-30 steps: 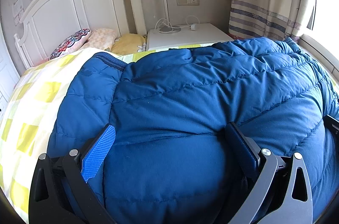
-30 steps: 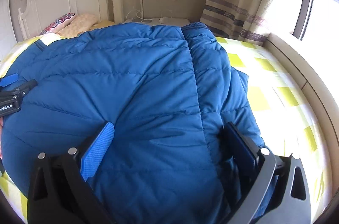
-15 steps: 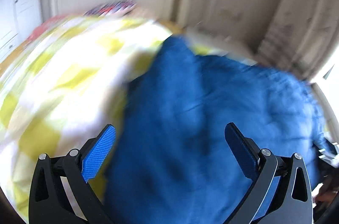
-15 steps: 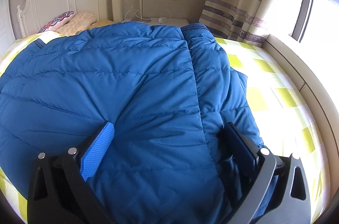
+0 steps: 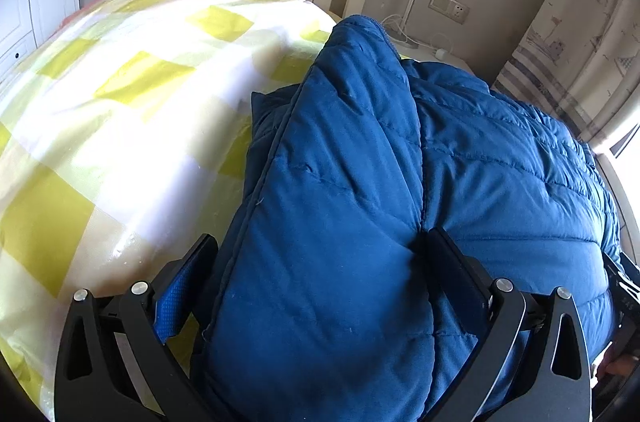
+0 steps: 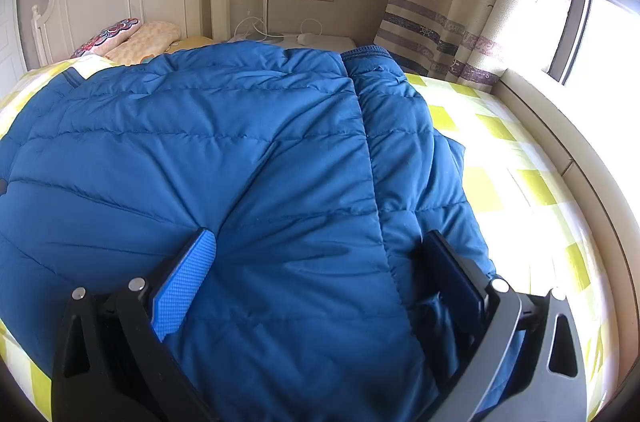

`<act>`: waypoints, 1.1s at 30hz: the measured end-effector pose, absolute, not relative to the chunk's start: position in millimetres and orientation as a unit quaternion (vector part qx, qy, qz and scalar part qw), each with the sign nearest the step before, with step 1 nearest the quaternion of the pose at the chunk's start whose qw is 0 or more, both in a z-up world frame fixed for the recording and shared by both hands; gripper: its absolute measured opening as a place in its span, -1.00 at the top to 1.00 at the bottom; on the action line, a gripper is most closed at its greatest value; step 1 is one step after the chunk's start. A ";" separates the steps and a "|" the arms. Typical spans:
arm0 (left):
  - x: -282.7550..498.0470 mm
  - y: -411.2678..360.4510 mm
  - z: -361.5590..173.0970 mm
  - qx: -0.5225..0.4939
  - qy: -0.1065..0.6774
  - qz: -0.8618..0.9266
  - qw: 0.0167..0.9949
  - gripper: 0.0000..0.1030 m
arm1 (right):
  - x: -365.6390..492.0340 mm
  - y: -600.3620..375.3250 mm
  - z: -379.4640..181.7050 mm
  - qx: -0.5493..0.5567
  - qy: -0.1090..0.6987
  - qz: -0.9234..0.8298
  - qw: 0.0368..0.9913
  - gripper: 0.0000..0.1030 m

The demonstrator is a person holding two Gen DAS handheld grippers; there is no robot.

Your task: Fold large clothes

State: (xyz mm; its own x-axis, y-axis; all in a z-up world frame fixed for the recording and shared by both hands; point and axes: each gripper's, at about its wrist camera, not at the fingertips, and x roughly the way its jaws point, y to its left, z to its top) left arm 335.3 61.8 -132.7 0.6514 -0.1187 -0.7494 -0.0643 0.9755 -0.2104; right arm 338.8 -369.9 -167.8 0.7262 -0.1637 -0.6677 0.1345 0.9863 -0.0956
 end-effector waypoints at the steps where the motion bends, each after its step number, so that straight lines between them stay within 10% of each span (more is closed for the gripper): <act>1: 334.2 62.7 -132.7 -0.107 0.417 -0.014 0.902 -0.91 | 339.0 -370.5 -167.9 -0.018 0.362 -0.079 0.929 -0.96; 15: 321.5 101.1 -130.9 -0.152 0.432 -0.065 0.886 -0.91 | 279.0 -489.4 -177.3 0.215 0.400 0.036 0.890 -0.95; 27: 328.2 88.7 -132.2 -0.134 0.443 -0.052 0.885 -0.91 | 278.1 -477.9 -178.9 0.209 0.387 0.058 0.896 -0.96; 30: 329.1 84.7 -131.7 -0.130 0.443 -0.049 0.886 -0.91 | 279.4 -473.9 -176.9 0.208 0.388 0.056 0.896 -0.59; 33: 322.7 80.7 -128.7 -0.140 0.434 -0.073 0.887 -0.42 | 273.3 -477.6 -176.7 0.221 0.373 0.055 0.899 -0.29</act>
